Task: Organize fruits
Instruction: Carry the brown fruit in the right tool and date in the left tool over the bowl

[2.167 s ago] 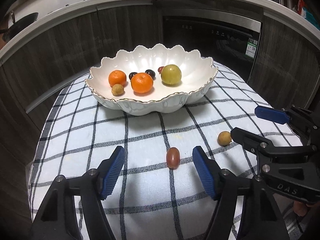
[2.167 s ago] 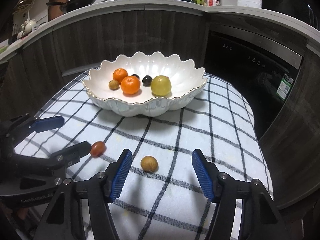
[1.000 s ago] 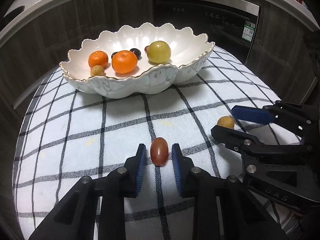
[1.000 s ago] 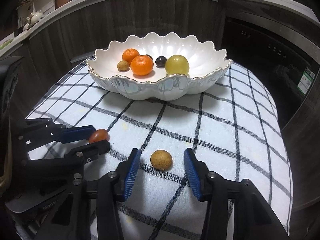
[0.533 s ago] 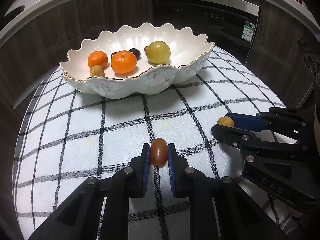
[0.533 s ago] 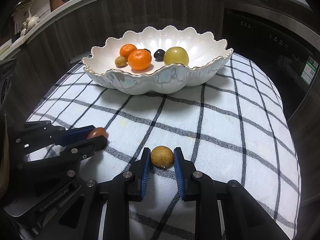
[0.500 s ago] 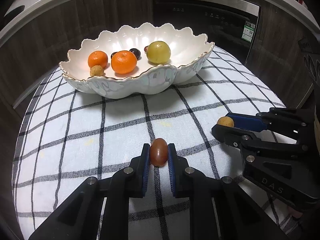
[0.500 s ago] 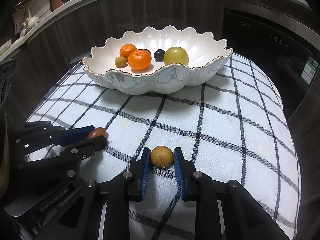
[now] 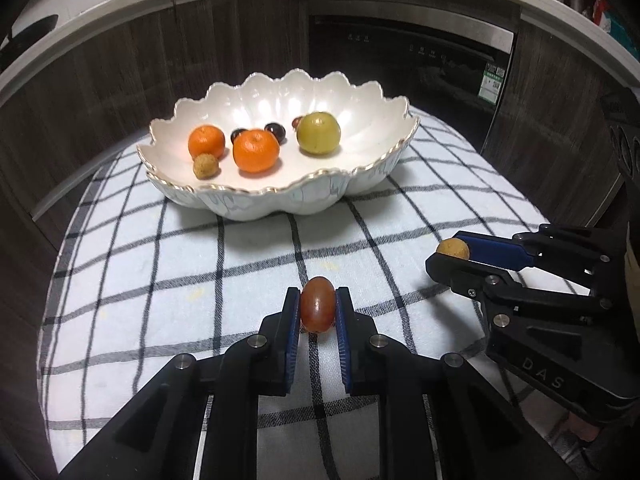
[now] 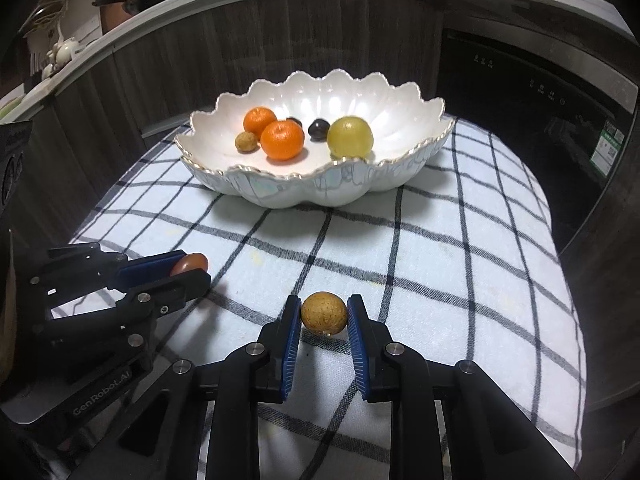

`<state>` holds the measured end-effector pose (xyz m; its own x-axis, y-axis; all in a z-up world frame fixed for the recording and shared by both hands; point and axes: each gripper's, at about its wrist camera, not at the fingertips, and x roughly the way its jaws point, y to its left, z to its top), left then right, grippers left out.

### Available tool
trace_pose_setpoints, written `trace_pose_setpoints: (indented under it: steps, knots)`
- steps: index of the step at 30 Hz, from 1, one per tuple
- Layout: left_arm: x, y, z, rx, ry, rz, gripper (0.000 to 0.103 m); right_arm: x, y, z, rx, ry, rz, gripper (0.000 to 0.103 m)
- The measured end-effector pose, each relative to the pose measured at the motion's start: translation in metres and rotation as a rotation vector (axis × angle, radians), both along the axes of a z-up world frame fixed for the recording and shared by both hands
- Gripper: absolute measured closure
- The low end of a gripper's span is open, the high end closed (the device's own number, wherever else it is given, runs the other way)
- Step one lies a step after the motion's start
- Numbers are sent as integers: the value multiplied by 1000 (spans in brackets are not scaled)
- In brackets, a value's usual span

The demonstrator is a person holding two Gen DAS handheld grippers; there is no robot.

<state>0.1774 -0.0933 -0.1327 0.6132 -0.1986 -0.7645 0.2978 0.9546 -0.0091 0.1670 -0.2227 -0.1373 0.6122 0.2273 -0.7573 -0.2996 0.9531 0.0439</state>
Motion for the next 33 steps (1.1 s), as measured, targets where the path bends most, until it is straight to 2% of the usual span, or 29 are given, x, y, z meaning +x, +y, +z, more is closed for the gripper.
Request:
trace_pose_setpoints:
  steps: [17,33]
  knots:
    - [-13,9,40,-20,-75,26,85,-16,7,49,-2,-102,-9,78]
    - [6,21,66,-37,-93,82,85,-5,11,84,4,-173,-27,78]
